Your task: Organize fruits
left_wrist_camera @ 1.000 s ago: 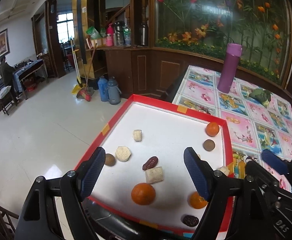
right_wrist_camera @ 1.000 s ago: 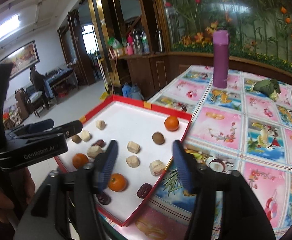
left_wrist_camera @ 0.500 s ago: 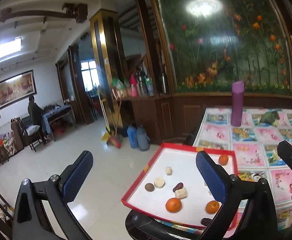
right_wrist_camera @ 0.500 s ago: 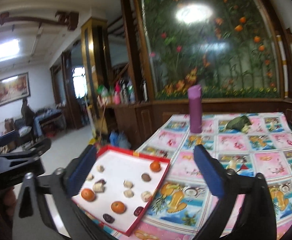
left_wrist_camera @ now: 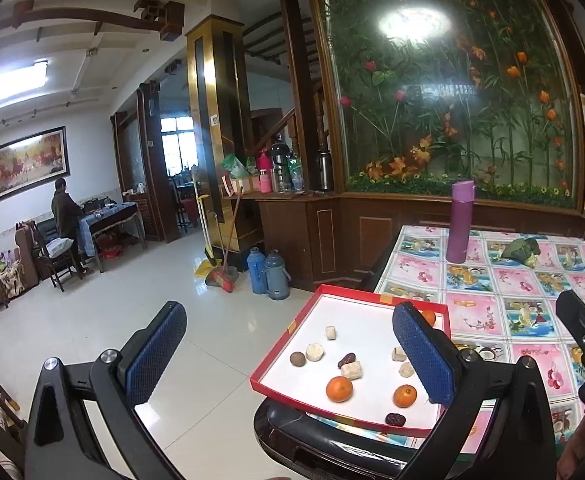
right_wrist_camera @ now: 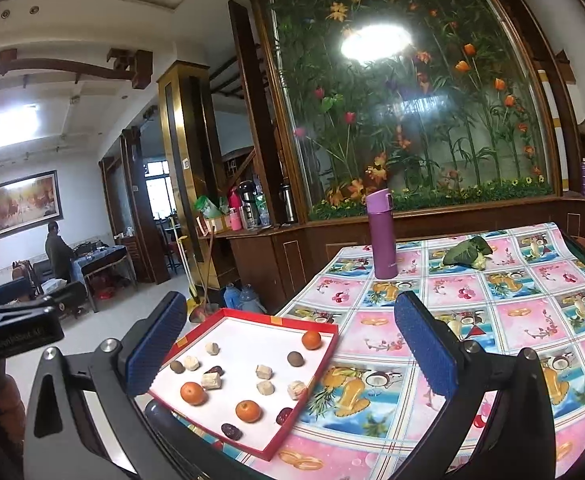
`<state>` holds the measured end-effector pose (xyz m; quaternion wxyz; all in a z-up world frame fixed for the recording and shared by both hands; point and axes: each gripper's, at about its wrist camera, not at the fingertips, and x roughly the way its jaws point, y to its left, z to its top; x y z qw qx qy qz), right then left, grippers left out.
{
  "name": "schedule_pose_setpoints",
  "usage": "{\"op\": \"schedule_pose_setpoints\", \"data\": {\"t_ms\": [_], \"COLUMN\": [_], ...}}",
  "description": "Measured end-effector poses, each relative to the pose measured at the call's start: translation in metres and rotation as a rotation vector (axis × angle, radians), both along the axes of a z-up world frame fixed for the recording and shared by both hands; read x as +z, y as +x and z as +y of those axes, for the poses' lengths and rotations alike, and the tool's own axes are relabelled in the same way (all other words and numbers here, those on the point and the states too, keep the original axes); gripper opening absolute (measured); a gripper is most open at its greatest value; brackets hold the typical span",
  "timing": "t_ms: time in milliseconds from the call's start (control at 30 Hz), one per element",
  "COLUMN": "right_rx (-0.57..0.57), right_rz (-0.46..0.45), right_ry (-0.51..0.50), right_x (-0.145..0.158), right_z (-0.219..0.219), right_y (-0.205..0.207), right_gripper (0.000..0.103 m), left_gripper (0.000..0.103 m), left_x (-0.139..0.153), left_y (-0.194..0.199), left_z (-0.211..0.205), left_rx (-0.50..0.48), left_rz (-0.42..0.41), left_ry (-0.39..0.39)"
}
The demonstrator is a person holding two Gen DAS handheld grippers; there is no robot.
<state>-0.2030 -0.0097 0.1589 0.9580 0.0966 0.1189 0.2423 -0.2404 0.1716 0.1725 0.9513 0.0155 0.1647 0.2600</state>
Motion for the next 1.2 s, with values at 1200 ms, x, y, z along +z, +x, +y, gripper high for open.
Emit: {"op": "schedule_pose_setpoints", "data": {"t_ms": [1200], "right_rx": [0.072], "right_rz": [0.083], "right_ry": [-0.163], "right_x": [-0.020], "right_z": [0.040], "right_y": [0.005], "right_gripper": [0.103], "left_gripper": [0.103], "left_x": [-0.013], "left_y": [0.003], "left_z": [0.022], "left_rx": [0.008], "left_rz": [0.048], "left_ry": [-0.059]}}
